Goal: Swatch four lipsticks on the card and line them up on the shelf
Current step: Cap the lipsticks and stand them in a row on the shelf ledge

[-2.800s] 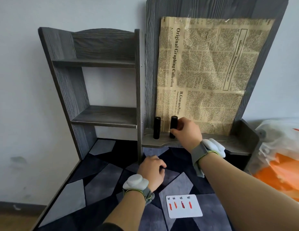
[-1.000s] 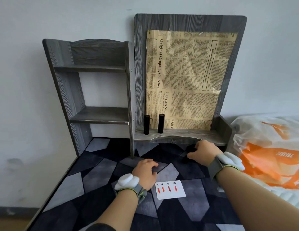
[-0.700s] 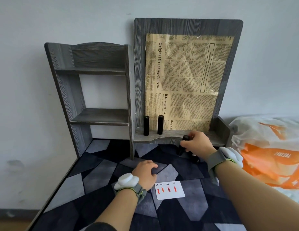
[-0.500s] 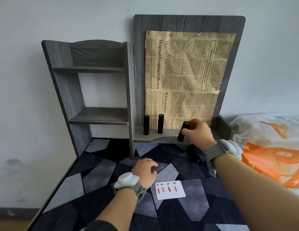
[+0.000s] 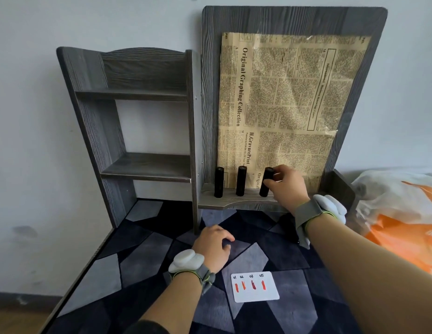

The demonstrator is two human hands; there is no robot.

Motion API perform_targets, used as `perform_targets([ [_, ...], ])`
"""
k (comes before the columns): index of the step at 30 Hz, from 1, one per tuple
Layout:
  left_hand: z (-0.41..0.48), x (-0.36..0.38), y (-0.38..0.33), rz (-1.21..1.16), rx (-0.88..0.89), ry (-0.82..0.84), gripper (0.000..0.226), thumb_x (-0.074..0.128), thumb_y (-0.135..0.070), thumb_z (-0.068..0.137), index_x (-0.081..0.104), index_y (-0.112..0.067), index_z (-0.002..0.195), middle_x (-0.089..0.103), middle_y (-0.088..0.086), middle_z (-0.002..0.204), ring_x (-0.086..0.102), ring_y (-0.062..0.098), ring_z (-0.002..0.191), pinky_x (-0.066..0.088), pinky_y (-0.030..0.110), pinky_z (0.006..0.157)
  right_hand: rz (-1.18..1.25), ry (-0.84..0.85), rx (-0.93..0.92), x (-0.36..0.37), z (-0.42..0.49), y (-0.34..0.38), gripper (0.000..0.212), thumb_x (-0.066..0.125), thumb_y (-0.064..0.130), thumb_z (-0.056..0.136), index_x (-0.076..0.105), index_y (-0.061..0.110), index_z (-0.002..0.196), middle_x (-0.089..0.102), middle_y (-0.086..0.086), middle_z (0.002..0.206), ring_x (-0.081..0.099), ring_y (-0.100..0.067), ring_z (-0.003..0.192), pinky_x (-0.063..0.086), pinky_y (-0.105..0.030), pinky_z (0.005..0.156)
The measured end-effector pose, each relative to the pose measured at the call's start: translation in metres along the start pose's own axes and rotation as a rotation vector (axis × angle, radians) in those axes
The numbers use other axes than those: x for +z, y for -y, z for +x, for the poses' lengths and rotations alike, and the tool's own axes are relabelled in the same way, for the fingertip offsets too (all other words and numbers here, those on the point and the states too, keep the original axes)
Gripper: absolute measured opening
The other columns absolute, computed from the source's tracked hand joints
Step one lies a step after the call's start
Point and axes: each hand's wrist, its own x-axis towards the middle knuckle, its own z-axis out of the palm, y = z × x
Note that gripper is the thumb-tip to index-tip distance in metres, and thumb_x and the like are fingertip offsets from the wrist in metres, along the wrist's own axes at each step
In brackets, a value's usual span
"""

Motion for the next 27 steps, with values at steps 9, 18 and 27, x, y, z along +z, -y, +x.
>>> perform_targets([
  [9,0.008,0.006,0.003,-0.036,-0.033,-0.035,0.018,0.053,-0.021,0.089,0.066,-0.03,0.097,0.055,-0.011,0.113,0.044,0.011,0.116,0.043,0.028,0.087,-0.009,0.008,0.01,0.01,0.011,-0.01,0.034,0.066,0.019,0.083,0.06,0.013,0.115,0.067,-0.003,0.095,0.066,-0.031,0.088,0.056,-0.05,0.079],
  [18,0.009,0.007,0.004,-0.038,-0.036,-0.029,0.018,0.052,-0.02,0.089,0.066,-0.029,0.097,0.055,-0.01,0.114,0.044,0.012,0.116,0.043,0.028,0.086,0.008,0.013,0.006,0.013,0.016,-0.013,0.033,0.067,0.018,0.082,0.061,0.012,0.114,0.071,-0.007,0.097,0.068,-0.031,0.087,0.057,-0.05,0.077],
  [27,0.006,0.004,0.001,-0.041,-0.043,0.019,0.021,0.052,-0.021,0.089,0.064,-0.028,0.105,0.051,-0.009,0.121,0.042,0.014,0.118,0.036,0.023,0.085,0.023,0.031,0.069,0.007,0.014,-0.018,0.033,0.067,0.025,0.083,0.06,0.015,0.114,0.072,-0.001,0.091,0.07,-0.026,0.084,0.057,-0.05,0.077],
])
